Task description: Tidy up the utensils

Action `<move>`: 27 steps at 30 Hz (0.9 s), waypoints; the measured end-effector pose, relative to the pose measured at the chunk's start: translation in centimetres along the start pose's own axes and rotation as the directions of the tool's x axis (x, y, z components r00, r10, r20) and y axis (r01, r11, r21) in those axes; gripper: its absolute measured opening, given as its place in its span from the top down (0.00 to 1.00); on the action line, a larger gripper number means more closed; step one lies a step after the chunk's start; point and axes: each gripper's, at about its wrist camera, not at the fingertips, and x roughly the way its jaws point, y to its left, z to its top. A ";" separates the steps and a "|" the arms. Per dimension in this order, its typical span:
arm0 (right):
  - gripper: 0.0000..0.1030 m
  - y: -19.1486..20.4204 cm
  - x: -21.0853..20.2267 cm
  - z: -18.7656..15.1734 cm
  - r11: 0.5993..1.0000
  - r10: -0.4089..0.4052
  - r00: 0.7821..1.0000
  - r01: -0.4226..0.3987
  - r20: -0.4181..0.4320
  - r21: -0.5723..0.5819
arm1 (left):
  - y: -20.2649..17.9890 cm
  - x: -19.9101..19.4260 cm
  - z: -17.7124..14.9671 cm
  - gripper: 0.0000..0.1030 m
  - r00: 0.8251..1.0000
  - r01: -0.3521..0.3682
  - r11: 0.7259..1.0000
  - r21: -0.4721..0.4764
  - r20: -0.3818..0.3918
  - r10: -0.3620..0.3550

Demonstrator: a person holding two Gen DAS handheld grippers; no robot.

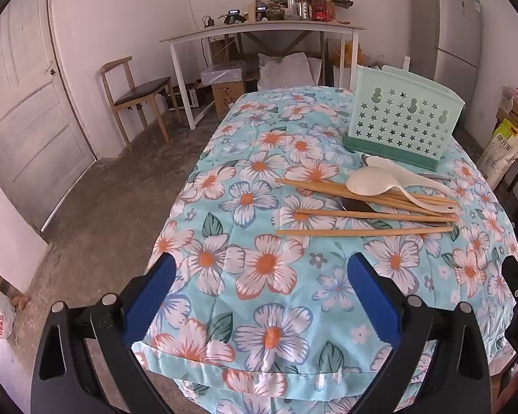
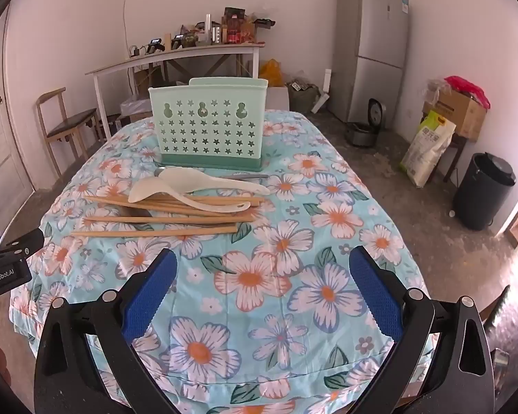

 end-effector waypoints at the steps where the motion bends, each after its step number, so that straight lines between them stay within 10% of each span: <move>1: 0.08 0.0 0.0 0.0 1.000 0.000 1.000 0.000 0.001 0.000 | 0.0 0.0 0.0 0.05 1.000 0.001 1.000 0.000 0.001 -0.001; 27: 0.08 -0.2 0.1 0.1 1.000 0.008 1.000 -0.008 -0.013 0.011 | 0.2 0.2 -0.2 0.05 1.000 0.008 1.000 -0.015 -0.019 -0.008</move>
